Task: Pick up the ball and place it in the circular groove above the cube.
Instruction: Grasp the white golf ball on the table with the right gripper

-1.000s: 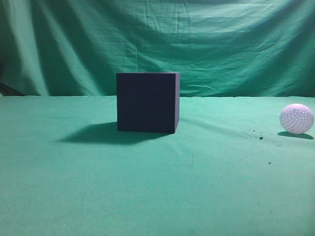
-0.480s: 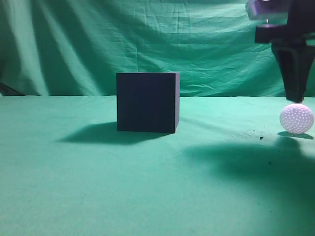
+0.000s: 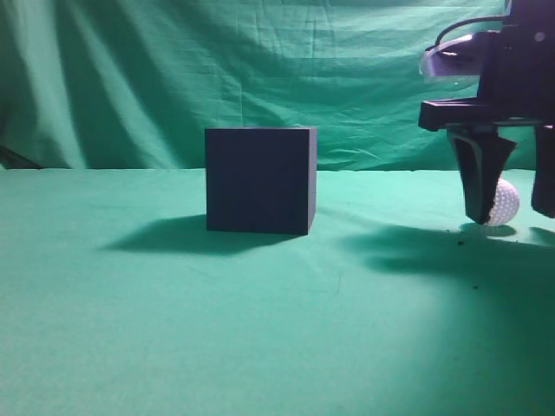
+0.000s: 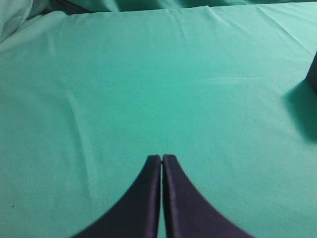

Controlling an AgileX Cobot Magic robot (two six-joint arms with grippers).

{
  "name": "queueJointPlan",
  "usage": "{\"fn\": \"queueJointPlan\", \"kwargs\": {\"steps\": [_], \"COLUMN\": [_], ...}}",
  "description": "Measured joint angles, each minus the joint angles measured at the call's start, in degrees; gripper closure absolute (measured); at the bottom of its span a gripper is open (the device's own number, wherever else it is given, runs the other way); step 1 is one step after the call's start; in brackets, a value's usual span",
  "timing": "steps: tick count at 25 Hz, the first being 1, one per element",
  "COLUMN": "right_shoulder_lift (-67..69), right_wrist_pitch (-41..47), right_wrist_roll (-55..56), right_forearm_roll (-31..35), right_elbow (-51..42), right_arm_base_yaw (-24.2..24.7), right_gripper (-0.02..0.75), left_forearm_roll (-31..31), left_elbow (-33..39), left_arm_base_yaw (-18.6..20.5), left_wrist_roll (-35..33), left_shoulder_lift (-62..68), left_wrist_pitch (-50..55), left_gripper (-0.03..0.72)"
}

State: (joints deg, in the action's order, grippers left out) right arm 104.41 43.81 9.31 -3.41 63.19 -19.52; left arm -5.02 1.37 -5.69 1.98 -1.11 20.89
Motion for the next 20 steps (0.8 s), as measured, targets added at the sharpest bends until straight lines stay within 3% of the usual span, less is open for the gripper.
{"fn": "queueJointPlan", "kwargs": {"steps": [11,20], "right_shoulder_lift": [0.2,0.55], "right_wrist_pitch": [-11.61,-15.23], "right_wrist_roll": [0.0,0.0], "right_forearm_roll": [2.56,2.69], "right_elbow": [0.0,0.0], "right_arm_base_yaw": [0.0,0.0], "right_gripper": [0.319,0.319], "left_forearm_roll": [0.0,0.0], "left_elbow": [0.0,0.0], "left_arm_base_yaw": [0.0,0.0], "left_wrist_roll": [0.0,0.0], "left_shoulder_lift": [0.0,0.0], "left_wrist_pitch": [0.0,0.0], "left_gripper": [0.688,0.688]}}
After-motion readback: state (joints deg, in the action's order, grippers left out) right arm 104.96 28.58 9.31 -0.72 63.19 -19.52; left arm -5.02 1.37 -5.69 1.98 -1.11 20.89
